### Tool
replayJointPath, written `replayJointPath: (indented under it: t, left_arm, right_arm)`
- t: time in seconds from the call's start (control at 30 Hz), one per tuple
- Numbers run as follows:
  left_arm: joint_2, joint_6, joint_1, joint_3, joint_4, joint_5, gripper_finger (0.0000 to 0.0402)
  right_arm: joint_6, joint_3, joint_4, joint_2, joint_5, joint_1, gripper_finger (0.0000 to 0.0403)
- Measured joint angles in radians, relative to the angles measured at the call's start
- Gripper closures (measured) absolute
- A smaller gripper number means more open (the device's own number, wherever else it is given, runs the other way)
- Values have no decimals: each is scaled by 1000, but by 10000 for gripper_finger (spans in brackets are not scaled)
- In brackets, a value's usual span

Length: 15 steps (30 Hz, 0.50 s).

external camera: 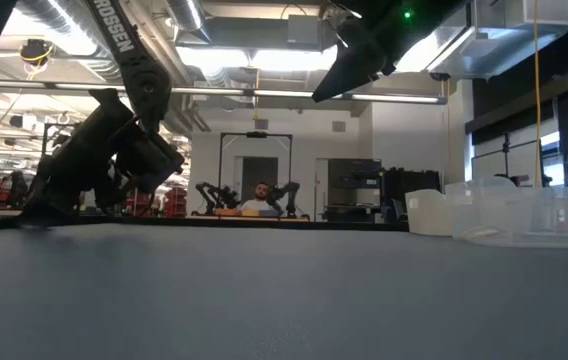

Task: Sort silverware by color (type)
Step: Put the white green spoon into the transparent bin

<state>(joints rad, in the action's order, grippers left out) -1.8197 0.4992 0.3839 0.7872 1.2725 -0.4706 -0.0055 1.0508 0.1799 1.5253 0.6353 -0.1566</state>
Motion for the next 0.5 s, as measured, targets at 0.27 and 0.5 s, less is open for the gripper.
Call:
replayJointPath:
  t: [0.27,0.5]
  left_arm:
    - [3,-15,-40,2,30,-42,399]
    - [70,-13,-110,35,36,-20,401]
  right_arm:
    - [0,0,0,0,0,0,260]
    - [0,0,1,0,0,0,260]
